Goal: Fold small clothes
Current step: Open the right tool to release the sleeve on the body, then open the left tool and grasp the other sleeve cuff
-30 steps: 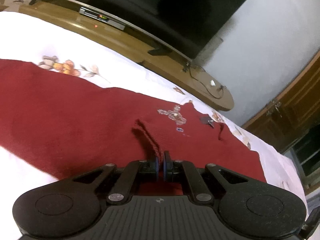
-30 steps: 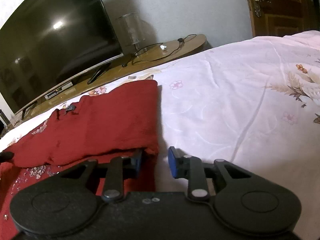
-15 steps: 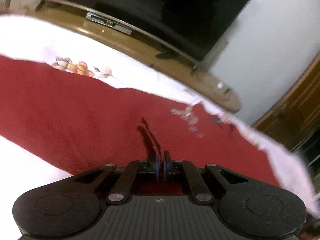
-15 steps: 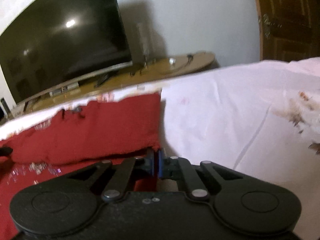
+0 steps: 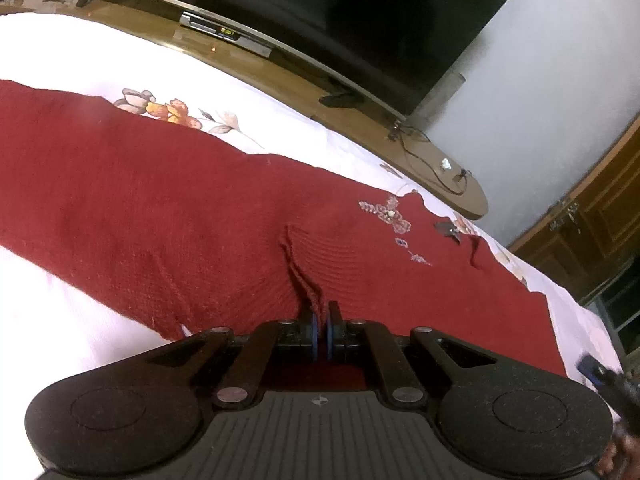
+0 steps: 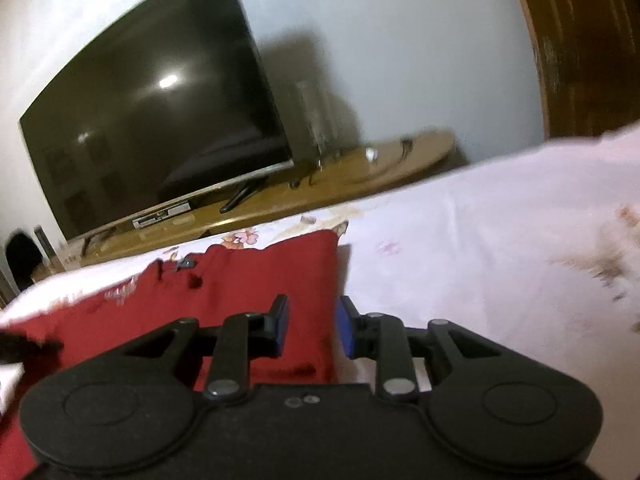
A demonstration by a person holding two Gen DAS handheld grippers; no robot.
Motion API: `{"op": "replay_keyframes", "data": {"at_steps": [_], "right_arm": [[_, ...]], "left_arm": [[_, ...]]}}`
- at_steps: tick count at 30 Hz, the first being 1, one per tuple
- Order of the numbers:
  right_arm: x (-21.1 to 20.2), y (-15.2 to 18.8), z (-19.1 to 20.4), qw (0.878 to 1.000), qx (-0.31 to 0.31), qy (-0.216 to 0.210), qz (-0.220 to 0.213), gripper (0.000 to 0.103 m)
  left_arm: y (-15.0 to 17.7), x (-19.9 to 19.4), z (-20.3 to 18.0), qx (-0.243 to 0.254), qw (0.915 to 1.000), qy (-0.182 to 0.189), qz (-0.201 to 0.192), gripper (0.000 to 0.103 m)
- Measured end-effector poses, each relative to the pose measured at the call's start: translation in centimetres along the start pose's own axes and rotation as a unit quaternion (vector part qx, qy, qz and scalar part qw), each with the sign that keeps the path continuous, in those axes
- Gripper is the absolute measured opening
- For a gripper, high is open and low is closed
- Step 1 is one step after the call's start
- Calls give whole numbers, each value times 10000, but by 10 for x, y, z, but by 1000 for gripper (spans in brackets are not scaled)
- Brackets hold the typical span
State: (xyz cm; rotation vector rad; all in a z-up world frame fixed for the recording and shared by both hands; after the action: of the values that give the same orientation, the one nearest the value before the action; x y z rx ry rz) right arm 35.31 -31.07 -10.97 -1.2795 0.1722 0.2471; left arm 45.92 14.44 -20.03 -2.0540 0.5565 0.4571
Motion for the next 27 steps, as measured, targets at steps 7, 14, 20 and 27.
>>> {"op": "replay_keyframes", "data": {"at_steps": [7, 14, 20, 27], "right_arm": [[76, -3, -38, 9914, 1152, -338, 518, 37], [77, -8, -20, 9975, 492, -247, 438, 7], [80, 1, -19, 9975, 284, 71, 650, 8], [60, -19, -14, 9999, -137, 14, 36, 31]], "left_arm": [[2, -1, 2, -43, 10000, 30, -69, 4], [8, -15, -2, 37, 9983, -261, -529, 4], [9, -12, 1, 99, 9991, -212, -364, 4], [-21, -43, -29, 730, 9915, -364, -1011, 5]]}}
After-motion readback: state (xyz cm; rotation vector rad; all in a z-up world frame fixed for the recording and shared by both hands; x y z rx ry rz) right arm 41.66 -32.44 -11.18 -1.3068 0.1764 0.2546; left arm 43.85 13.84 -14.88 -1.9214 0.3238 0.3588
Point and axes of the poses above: each gripper's, at about its wrist camera, not at the fingertips, and x roughly the way its jaws point, z to its left, y to its underside, the point moved 1 cm from there along x, roughly the way its jaws point, and after that the axes turned 9 degrees about -z, right-handed, at the moved point
